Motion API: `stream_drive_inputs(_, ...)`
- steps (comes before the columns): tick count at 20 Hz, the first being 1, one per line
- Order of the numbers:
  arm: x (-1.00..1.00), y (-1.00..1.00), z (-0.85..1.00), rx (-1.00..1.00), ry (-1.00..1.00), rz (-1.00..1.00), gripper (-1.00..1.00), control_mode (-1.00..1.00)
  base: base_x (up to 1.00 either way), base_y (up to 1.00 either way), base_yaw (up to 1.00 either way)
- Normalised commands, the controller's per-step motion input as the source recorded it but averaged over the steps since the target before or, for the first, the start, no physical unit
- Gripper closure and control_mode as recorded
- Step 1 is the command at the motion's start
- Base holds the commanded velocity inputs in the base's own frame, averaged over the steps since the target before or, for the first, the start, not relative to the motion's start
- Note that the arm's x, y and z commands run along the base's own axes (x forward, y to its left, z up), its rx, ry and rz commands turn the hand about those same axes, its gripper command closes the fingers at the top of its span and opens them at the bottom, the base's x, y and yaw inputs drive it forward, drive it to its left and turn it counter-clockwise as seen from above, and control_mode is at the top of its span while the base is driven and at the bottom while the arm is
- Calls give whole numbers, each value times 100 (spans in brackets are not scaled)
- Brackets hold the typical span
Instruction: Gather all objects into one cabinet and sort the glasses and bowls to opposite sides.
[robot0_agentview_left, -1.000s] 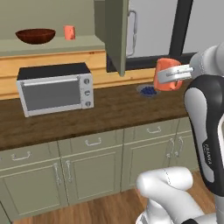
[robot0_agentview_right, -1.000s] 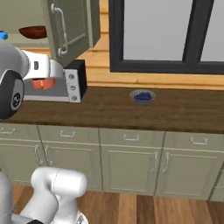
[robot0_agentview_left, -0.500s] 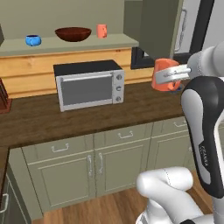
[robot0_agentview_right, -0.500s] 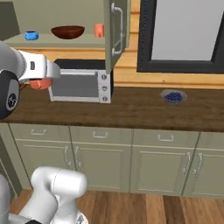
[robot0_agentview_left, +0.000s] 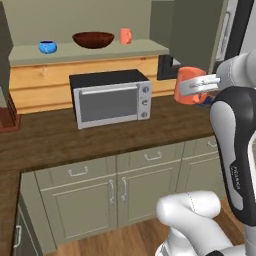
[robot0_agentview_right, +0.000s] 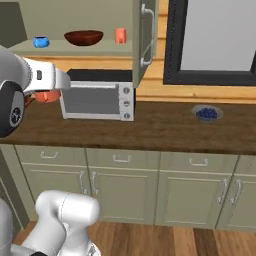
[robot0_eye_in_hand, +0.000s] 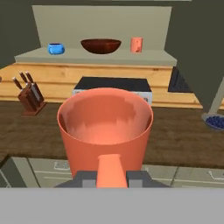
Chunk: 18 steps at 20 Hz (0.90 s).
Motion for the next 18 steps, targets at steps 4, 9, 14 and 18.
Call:
stream_drive_inputs(4,0,0,0,0,0,0,100,100,50,26,0)
stream_drive_inputs(9,0,0,0,0,0,0,100,100,44,40,3)
stream_drive_inputs(14,0,0,0,0,0,0,100,100,41,49,6)
stream_drive_inputs(18,0,0,0,0,0,0,100,100,51,38,7)
